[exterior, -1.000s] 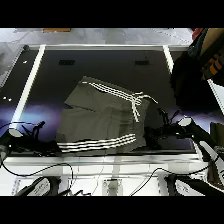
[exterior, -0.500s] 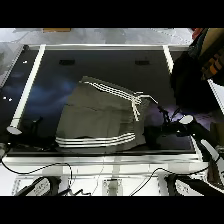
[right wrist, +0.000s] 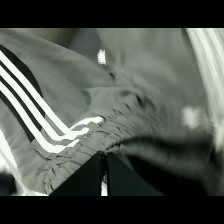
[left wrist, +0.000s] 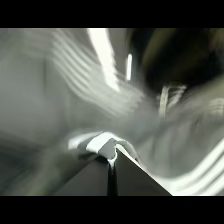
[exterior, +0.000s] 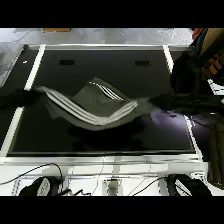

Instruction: Fold the clothes and pants, and hang the long-sleeved shirts on hangers.

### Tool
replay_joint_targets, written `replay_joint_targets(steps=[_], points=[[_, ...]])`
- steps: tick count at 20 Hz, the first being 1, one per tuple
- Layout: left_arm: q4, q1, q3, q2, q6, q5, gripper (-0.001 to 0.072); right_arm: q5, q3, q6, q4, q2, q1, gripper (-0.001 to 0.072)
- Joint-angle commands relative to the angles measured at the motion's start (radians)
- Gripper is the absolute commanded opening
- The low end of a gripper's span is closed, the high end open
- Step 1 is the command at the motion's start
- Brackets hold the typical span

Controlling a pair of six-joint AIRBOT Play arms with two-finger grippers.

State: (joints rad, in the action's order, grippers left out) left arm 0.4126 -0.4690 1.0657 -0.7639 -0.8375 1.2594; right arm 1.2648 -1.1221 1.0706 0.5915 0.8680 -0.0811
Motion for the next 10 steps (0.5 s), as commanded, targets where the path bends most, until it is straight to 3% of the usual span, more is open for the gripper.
replay_joint_targets(steps=[1,8,10], points=[[-0.196,0.0,0.131,0.169,0.069,-0.223,0.0013,-0.044,-0.204,0.11,-0.046,-0.121,0.001,0.0022],[-0.116,0.0,0.138,0.431,0.068,-0.688,0.0012,-0.163,-0.301,0.344,-0.122,-0.242,0.001,0.0022],[-0.082,0.0,0.138,0.422,0.067,-0.72,0.001,-0.184,-0.299,0.351,-0.093,-0.226,0.001,0.0022]])
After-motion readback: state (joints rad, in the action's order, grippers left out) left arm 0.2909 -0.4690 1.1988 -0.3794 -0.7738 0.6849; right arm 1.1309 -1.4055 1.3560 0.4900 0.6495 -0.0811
